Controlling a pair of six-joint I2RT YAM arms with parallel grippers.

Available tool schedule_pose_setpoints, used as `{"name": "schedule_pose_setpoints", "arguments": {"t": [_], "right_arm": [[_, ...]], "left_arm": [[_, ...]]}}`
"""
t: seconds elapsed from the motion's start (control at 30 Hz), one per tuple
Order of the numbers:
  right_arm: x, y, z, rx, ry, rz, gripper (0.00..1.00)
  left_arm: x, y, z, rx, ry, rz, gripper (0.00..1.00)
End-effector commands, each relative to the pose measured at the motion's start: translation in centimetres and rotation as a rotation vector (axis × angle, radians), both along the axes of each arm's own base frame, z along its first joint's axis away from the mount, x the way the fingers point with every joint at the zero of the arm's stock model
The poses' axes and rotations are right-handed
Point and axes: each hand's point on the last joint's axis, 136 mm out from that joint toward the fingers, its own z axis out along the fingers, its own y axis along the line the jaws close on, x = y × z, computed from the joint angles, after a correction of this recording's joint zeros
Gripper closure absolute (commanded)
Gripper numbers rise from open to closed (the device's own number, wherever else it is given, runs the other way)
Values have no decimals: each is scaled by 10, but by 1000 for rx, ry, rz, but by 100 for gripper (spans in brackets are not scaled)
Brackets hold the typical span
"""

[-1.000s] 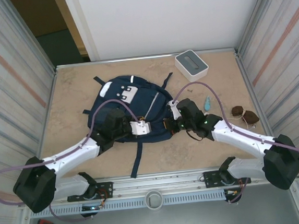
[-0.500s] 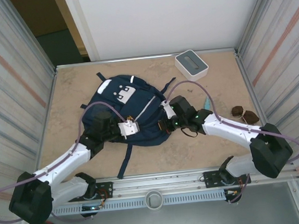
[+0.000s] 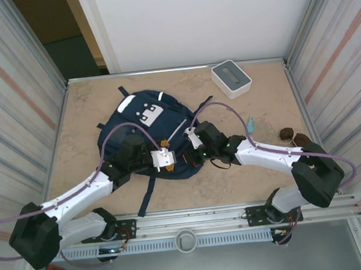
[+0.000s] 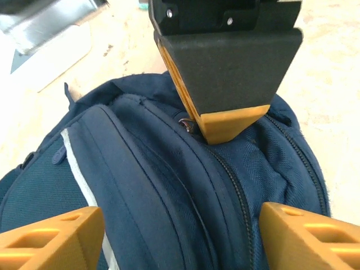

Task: Pack the student bag

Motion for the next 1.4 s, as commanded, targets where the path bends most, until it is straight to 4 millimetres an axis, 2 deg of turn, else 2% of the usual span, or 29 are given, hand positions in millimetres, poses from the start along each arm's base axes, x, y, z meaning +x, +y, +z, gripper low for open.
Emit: {"name": "schedule_pose_setpoints", "arguments": {"t": [0.0, 0.13, 0.27, 0.37, 0.43, 0.57, 0.77, 0.93, 1.07, 1.23, 1.37], "right_arm": [[5, 17, 32, 91, -50, 12, 100], [4, 8, 30, 63, -63, 4, 100], [10, -21, 15, -24, -37, -50, 100], [19, -45, 5, -66, 8, -122, 100], [24, -54, 4, -88, 9, -153, 100], [31, -50, 7, -82, 2, -169, 100], [31, -30, 10, -44, -1, -126, 100], [26, -12, 20, 10, -22, -82, 100], [22, -4, 24, 39, -25, -67, 100], [16, 2, 27, 55, -29, -49, 100], [11, 8, 32, 79, -37, -30, 100]], "left_arm": [[11, -5, 6, 13, -10, 19, 38], [15, -1, 2, 37, -12, 35, 60], [19, 15, 11, 0, -8, 61, 90], [21, 26, 17, -27, -26, 81, 97], [20, 31, 21, -54, -36, 84, 98], [24, 46, 24, -82, -60, 115, 98], [24, 50, 15, -60, -26, 119, 92], [16, 40, 17, -82, 46, 79, 54], [4, 31, 19, -65, 29, 47, 32], [-6, 16, 28, -68, -3, 23, 23], [-5, 4, 22, -20, -13, 21, 21]]}}
